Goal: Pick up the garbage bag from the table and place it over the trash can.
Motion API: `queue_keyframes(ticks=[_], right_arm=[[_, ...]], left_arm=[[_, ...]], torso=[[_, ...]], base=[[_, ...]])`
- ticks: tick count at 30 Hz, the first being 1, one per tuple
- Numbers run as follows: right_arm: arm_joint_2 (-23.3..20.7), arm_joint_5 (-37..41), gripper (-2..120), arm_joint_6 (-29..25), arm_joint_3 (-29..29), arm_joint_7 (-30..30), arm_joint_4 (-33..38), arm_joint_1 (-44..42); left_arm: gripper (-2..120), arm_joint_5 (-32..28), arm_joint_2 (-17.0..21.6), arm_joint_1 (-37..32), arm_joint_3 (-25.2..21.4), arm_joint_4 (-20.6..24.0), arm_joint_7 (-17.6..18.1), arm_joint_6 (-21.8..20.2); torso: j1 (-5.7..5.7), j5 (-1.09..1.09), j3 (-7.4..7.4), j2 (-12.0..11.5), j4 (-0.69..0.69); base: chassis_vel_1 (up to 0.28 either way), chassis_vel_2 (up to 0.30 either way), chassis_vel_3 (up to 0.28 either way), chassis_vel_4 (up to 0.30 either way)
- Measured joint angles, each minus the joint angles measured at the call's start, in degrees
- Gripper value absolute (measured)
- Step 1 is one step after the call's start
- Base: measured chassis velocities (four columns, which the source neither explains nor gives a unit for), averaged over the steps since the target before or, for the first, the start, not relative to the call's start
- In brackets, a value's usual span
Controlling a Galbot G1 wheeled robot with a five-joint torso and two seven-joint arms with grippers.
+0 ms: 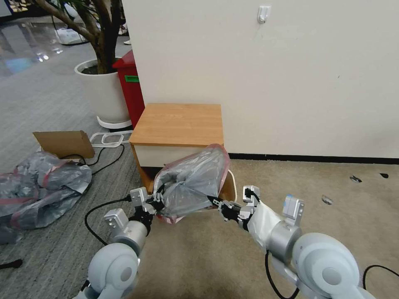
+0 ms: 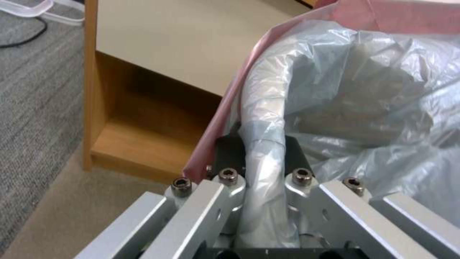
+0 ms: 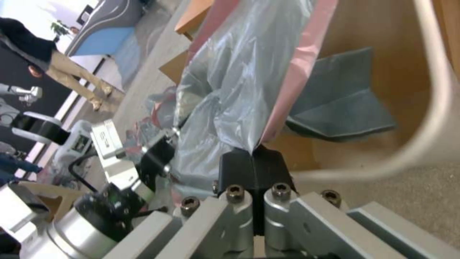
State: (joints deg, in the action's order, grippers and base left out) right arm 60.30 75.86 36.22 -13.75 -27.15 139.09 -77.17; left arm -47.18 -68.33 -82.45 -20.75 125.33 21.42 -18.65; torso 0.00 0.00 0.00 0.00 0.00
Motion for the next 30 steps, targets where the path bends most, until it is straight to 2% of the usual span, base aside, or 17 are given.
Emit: queue_keyframes(ticks=[20, 30], right_arm=[[-2.3, 0.2, 0, 0.2, -1.7, -0.3, -0.2, -0.5], [-2.2, -0.3, 0, 0.3, -2.8, -0.6, -0.3, -0.9]], left_arm=[[5, -6.4, 0.5, 1.1, -3.5, -0.5, 1.1, -1.2], [5, -7.6, 0.3, 0.7, -4.6, 0.0, 1.4, -1.4]], torso=[[0.0, 0.0, 0.0, 0.0, 0.0], [0.0, 0.0, 0.0, 0.0, 0.0]], base=[[0.0, 0.0, 0.0, 0.0], [0.0, 0.0, 0.0, 0.0]])
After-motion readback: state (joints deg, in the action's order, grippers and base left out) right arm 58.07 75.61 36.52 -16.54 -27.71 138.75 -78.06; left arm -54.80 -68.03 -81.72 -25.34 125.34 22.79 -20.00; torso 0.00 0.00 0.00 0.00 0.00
